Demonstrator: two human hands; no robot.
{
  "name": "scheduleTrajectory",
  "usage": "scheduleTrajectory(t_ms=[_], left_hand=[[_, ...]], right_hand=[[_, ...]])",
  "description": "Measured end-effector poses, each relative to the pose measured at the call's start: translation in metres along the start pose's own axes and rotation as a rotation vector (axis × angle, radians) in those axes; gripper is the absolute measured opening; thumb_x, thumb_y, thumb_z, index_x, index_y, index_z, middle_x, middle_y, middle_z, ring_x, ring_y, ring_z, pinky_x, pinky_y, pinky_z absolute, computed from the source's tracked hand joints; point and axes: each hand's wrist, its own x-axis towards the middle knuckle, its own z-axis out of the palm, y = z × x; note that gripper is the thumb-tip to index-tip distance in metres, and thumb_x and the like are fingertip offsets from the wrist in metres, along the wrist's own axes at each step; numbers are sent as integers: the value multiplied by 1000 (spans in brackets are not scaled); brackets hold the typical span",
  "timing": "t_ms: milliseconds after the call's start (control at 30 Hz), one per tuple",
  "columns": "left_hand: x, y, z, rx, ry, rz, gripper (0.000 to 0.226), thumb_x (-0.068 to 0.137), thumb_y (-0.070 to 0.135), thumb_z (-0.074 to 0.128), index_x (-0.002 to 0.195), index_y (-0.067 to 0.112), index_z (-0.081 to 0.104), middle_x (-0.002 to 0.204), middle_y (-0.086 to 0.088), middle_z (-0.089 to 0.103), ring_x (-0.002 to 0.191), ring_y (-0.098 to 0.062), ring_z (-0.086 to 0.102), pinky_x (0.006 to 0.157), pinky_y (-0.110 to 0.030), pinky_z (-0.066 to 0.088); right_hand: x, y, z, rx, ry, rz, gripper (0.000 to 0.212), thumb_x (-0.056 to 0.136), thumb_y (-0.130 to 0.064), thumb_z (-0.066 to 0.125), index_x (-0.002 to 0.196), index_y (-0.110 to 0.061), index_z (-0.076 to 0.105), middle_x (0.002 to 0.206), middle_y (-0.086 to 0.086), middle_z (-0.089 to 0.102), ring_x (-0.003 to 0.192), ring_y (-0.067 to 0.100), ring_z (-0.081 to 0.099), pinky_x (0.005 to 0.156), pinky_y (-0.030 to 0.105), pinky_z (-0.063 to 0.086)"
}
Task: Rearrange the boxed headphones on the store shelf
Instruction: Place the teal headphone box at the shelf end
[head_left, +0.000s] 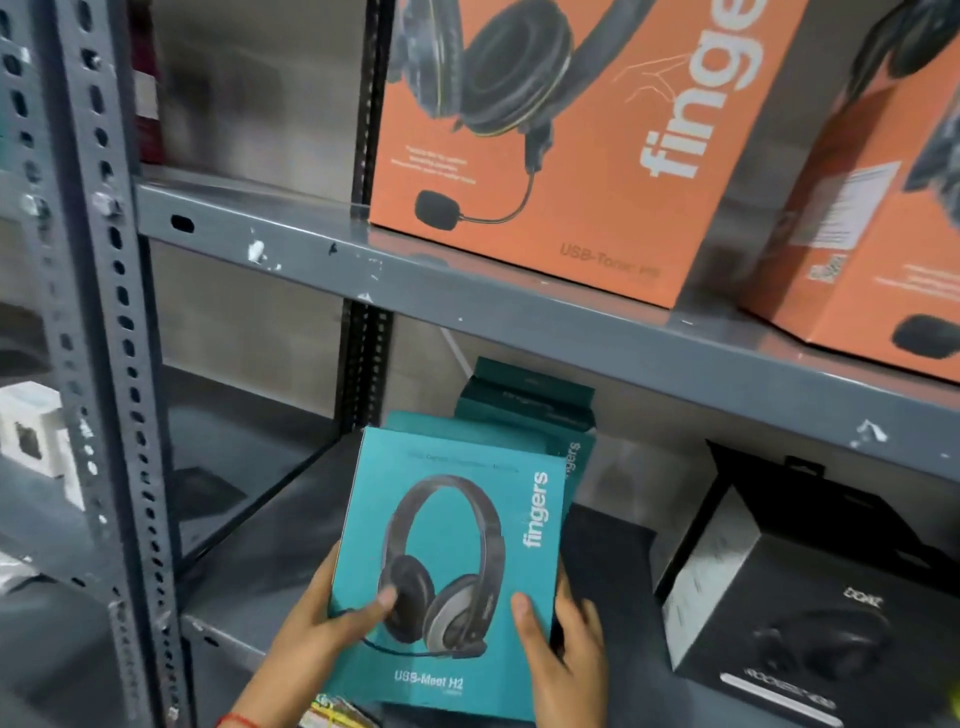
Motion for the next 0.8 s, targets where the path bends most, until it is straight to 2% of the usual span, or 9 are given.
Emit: scheduleTrajectory(t_ms=[67, 167, 267, 333, 400, 567, 667, 733, 800], left_hand=[[8, -19, 4, 111, -108, 64, 75, 55, 24, 81, 113, 53, 42, 103, 32, 66, 95, 4, 63, 71, -13, 52], [33, -28, 12, 209, -117, 87, 83, 72, 1, 71, 120, 53, 28, 117, 30, 54, 104, 1, 54, 75, -3, 47], [60, -39, 30, 218, -154, 57, 85, 75, -4, 66, 132, 39, 20, 125, 9, 48, 119, -10, 41, 98, -23, 38], [80, -49, 34, 233, -156, 26, 85, 76, -6, 64, 135, 35, 21, 126, 4, 48, 122, -14, 40, 102, -30, 36], [95, -54, 37, 241, -154, 8, 84, 76, -7, 64, 136, 35, 22, 125, 1, 50, 122, -18, 43, 103, -35, 38], [124, -60, 39, 261, -170, -13, 76, 76, -4, 65, 139, 18, 28, 121, -3, 54, 118, -21, 49, 96, -31, 44], [137, -64, 33, 285, -218, -11, 84, 73, -1, 70, 141, 16, 24, 122, -1, 52, 115, -17, 49, 83, -14, 48], [144, -68, 27, 293, -278, -14, 104, 57, 17, 82, 142, 18, 21, 125, 0, 52, 116, -16, 52, 82, -15, 48], [150, -73, 23, 326, -374, -68, 120, 35, 32, 87, 138, 21, 27, 121, 5, 58, 109, -10, 58, 84, -20, 51]], right_hand=[[0, 10, -5, -73, 47, 14, 48, 50, -69, 64, 92, -78, 42, 92, -8, 55, 79, -14, 53, 66, -1, 37], [11, 32, -13, -144, 34, 103, 57, 68, -35, 76, 120, -41, 55, 96, -3, 57, 88, 11, 54, 77, 16, 39], [28, 49, -10, -172, 88, 119, 53, 71, -25, 75, 121, -29, 58, 100, 6, 65, 88, 18, 58, 73, 7, 40], [39, 60, -4, -186, 150, 110, 51, 71, -22, 76, 120, -24, 60, 105, 12, 69, 86, 20, 59, 68, -2, 39], [47, 63, 1, -148, 152, 138, 52, 73, -21, 74, 122, -22, 58, 114, 13, 67, 95, 23, 61, 75, 1, 40], [62, 65, 7, -64, 145, 115, 50, 77, -9, 69, 125, -10, 54, 121, 17, 60, 97, 14, 53, 63, -11, 31], [61, 71, 6, -56, 124, 72, 49, 79, -4, 66, 126, -6, 52, 126, 20, 55, 88, -19, 47, 63, -12, 30], [58, 79, 5, -79, 96, 57, 54, 79, -4, 65, 129, -15, 46, 126, 20, 54, 84, -32, 42, 67, -10, 33], [55, 85, 5, -64, 57, 63, 69, 77, -7, 69, 132, -29, 34, 127, 19, 50, 92, -27, 46, 75, -6, 36]])
